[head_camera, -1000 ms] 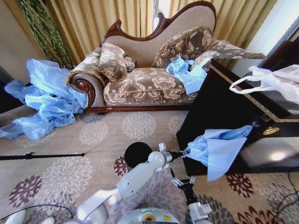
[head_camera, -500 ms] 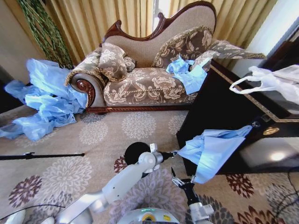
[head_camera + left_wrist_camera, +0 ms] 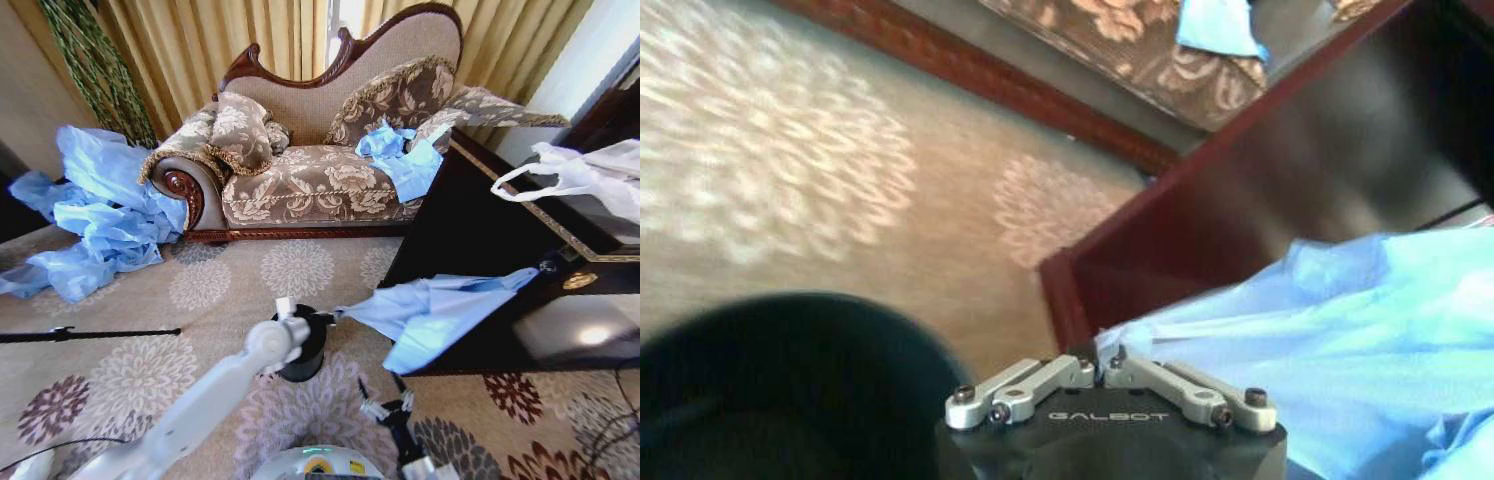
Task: Place a garbage bag over the trash bin.
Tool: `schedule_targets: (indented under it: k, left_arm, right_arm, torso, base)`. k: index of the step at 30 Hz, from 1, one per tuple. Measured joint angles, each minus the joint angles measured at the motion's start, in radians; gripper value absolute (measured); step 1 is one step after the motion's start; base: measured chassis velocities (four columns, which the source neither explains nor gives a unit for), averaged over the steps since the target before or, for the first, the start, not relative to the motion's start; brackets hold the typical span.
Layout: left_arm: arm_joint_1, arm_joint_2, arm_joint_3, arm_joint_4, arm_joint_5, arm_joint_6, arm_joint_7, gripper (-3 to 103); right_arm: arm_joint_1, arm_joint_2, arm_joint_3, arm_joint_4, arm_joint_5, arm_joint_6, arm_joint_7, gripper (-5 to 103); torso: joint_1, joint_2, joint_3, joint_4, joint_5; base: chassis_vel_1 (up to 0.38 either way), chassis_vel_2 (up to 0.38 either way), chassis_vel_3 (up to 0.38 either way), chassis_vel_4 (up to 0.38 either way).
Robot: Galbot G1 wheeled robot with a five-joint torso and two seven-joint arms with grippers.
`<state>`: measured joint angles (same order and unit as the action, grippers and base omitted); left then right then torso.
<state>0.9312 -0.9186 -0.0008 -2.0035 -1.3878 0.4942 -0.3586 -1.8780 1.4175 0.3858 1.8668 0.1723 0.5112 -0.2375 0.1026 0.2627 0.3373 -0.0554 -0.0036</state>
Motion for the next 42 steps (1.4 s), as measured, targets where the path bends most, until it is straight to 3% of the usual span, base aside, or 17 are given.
schedule_targets:
  k: [2, 11, 13, 15, 21, 26, 36, 42]
  left_arm:
    - [0.073, 0.062, -0.071, -0.074, 0.002, 0.005, 0.013, 0]
    - [0.165, 0.141, -0.178, -0.214, 0.009, 0.007, -0.015, 0]
    - [0.175, 0.146, -0.191, -0.218, 0.009, 0.010, -0.015, 0]
    - [0.244, 0.174, -0.286, -0.235, 0.007, 0.037, -0.010, 0]
    - [0.337, 0.215, -0.425, -0.245, 0.006, 0.064, 0.021, 0]
    - [0.358, 0.243, -0.513, -0.255, 0.001, 0.070, 0.056, 0]
    - [0.277, 0.273, -0.520, -0.303, -0.025, 0.043, 0.107, 0]
    - [0.235, 0.271, -0.430, -0.325, 0.034, 0.007, 0.154, 0]
  right_arm:
    - [-0.008, 0.012, -0.016, 0.012, -0.018, 0.009, -0.001, 100]
    - [-0.007, 0.027, -0.023, 0.055, -0.052, 0.009, 0.019, 100]
    - [-0.007, 0.028, -0.022, 0.057, -0.052, 0.009, 0.020, 100]
    - [-0.010, 0.029, -0.016, 0.061, -0.053, 0.009, 0.022, 100]
    - [-0.013, 0.029, -0.007, 0.061, -0.052, 0.012, 0.023, 100]
    - [-0.016, 0.030, -0.007, 0.068, -0.053, 0.013, 0.023, 100]
    - [-0.004, 0.021, 0.003, 0.147, -0.044, -0.001, 0.053, 100]
    - [-0.006, -0.019, 0.049, 0.319, 0.050, -0.113, 0.092, 100]
  torso:
    - [0.000, 0.000, 0.000, 0.0004, -0.0003]
    - [0.000, 0.000, 0.000, -0.0003, 0.0000]
    - [0.000, 0.000, 0.000, -0.0001, 0.0002]
    - [0.000, 0.000, 0.000, 0.0003, -0.0001]
    - [0.000, 0.000, 0.000, 0.0003, 0.0000]
    - [0.000, 0.000, 0.000, 0.0002, 0.0000]
    - [0.000, 0.000, 0.000, 0.0001, 0.0003]
    - [0.000, 0.000, 0.000, 0.0001, 0.0003]
  base:
    - [0.000, 0.000, 0.000, 0.000]
    - [0.000, 0.000, 0.000, 0.000]
    - [0.000, 0.000, 0.000, 0.000]
    - [0.000, 0.000, 0.000, 0.000]
    - [0.000, 0.000, 0.000, 0.000]
    - [0.000, 0.000, 0.000, 0.000]
    - [0.000, 0.000, 0.000, 0.000]
    - [0.000, 0.000, 0.000, 0.000]
